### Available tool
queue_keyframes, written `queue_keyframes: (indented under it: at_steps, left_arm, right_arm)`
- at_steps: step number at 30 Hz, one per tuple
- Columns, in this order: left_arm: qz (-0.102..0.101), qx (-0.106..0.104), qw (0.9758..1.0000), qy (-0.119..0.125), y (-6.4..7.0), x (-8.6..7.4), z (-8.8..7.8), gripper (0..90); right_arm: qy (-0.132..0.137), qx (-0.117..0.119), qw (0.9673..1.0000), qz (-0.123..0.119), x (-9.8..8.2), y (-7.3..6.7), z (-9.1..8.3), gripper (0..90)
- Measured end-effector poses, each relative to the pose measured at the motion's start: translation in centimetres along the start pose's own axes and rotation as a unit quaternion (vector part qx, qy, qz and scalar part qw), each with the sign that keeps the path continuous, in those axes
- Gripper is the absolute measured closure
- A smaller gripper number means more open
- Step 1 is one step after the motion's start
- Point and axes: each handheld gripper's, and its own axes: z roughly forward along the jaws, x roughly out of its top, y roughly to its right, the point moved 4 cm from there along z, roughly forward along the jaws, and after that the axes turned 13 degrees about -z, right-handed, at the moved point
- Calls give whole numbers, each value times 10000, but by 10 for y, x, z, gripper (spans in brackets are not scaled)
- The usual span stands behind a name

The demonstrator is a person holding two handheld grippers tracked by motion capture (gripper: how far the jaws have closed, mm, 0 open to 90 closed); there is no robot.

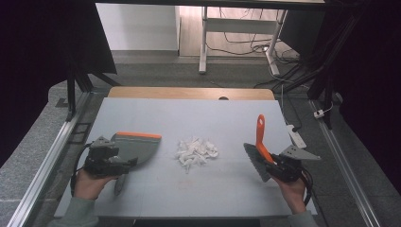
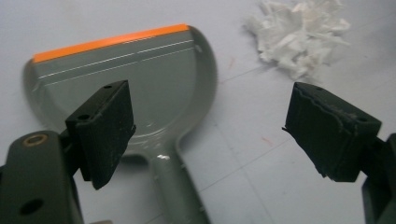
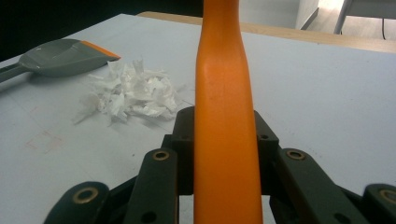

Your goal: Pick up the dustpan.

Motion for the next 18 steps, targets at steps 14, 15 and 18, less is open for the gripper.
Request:
queue_keyframes:
  at_steps: [14, 15, 18]
  left_arm:
    - [-122, 439, 9971, -605, -14, -13, 3, 140]
    - [-135, 454, 9968, -636, -15, -14, 4, 139]
    - [-184, 490, 9960, -720, -17, -17, 6, 137]
  right_arm:
    - [-50, -34, 10000, -42, 0, -2, 0, 702]
    - [-50, -30, 10000, -45, 0, -2, 1, 702]
    - [-48, -21, 10000, -39, 0, -2, 1, 702]
